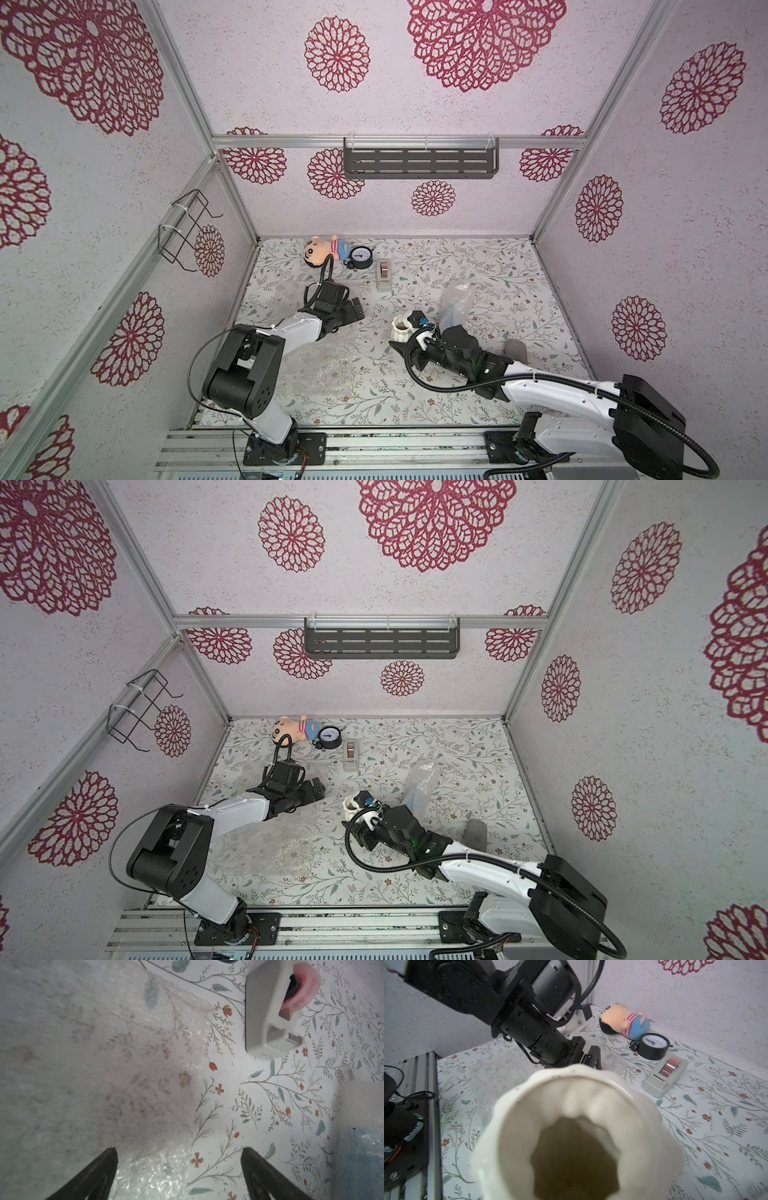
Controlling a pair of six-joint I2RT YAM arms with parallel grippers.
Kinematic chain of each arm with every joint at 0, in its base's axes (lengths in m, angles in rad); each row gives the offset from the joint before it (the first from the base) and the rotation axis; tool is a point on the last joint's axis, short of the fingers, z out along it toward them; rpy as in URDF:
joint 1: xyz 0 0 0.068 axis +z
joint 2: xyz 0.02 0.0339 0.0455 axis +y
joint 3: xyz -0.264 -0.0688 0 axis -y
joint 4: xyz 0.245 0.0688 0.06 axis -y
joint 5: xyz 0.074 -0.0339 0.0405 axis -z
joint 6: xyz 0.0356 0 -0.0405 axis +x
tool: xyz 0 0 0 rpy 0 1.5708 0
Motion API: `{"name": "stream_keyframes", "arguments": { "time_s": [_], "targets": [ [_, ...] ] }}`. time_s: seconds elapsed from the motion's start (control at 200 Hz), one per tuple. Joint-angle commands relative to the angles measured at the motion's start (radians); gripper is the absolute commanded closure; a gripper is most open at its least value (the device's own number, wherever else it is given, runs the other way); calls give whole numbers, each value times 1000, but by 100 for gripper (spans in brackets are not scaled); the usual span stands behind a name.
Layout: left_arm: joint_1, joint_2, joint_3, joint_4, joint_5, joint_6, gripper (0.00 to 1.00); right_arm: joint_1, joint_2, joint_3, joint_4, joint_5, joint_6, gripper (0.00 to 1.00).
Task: Wrap vases in bubble wrap
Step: Pick up the vase from the center of the board, then adjust the bubble wrap at the center of the board.
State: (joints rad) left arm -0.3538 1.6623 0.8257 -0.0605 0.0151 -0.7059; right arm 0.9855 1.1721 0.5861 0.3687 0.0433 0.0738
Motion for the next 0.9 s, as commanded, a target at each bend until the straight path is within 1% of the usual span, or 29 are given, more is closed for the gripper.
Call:
{"name": "stream_keyframes", "arguments": {
  "time_s": [0.0,0.17,0.36,0.46,0.701,0.811,0.891],
  "targets": [
    [-31,36,23,46,46,-24,3,-35,-80,68,-96,42,38,62],
    [-85,83,33,106,103,-75,3,-79,-172,56,-170,88,53,64],
    [-159,142,88,132,125,-103,3,-129,-246,52,-243,83,64,64],
    [-194,172,104,187,147,-150,3,-148,-273,54,-287,89,67,64],
    [-301,265,225,213,163,-186,3,-205,-327,63,-369,93,79,65],
    [-302,278,270,198,156,-166,3,-219,-328,74,-389,69,45,65],
    [-290,248,274,168,129,-148,3,-222,-304,97,-419,72,14,65]
  ]
}}
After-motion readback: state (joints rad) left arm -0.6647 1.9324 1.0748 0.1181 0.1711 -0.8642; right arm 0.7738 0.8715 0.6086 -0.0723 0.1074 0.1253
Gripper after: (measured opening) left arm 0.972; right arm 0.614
